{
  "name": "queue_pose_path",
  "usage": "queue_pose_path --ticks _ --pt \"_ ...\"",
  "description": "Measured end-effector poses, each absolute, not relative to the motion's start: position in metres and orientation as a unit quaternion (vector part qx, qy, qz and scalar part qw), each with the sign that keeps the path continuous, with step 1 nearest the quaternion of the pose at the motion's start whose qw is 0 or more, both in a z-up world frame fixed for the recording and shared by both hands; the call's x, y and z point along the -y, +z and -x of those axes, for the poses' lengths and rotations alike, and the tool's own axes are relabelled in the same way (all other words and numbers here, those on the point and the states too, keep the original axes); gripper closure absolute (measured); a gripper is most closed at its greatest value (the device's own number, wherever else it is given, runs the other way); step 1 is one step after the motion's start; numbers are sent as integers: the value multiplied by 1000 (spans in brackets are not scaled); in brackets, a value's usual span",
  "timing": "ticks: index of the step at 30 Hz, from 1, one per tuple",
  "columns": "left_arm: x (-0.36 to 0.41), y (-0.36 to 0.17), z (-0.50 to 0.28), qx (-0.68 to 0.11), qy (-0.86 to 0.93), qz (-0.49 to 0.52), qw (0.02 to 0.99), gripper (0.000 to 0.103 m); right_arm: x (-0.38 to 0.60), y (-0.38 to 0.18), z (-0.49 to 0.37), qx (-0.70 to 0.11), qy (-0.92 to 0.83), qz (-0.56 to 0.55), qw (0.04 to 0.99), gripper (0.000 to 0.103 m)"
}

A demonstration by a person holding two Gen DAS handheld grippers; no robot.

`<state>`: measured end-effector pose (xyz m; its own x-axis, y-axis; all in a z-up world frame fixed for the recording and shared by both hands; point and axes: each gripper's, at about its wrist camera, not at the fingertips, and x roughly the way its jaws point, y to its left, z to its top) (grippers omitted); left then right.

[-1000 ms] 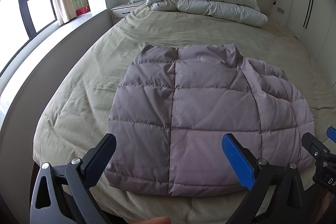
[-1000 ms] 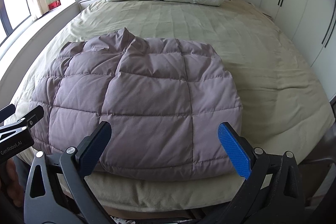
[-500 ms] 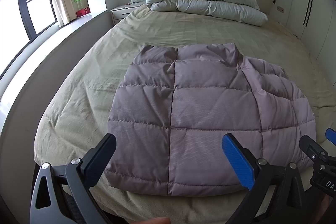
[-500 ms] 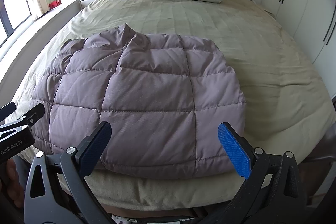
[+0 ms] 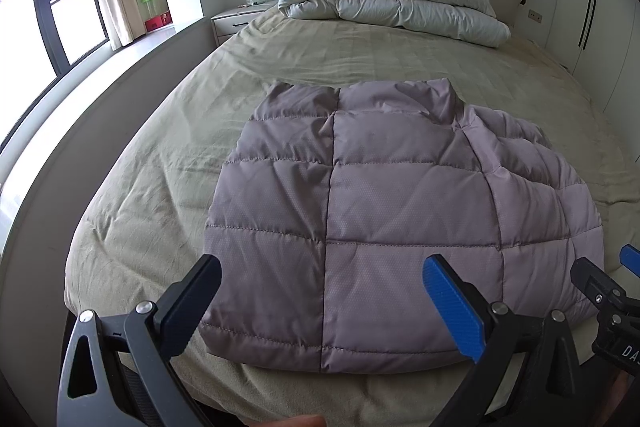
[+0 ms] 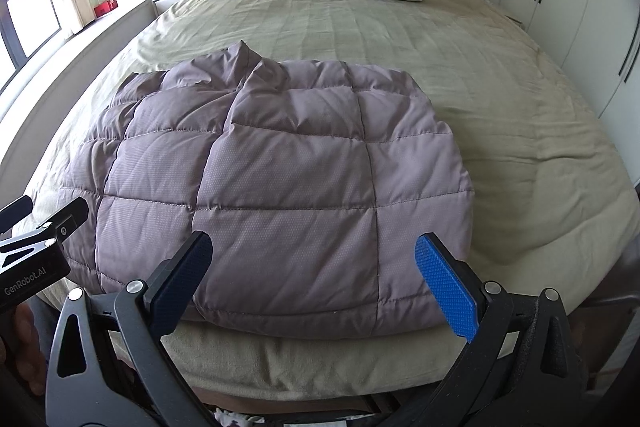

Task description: Fold large clothes

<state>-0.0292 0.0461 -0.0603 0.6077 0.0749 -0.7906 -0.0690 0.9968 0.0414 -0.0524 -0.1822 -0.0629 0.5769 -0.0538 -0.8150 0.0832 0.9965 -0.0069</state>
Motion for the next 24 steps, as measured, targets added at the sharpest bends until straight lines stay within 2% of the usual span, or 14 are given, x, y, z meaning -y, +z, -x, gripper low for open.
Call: queue_pose_path --ticks 24 --pt "-48 -63 30 -443 40 -7 895 0 181 -66 53 -460 -38 -18 887 0"
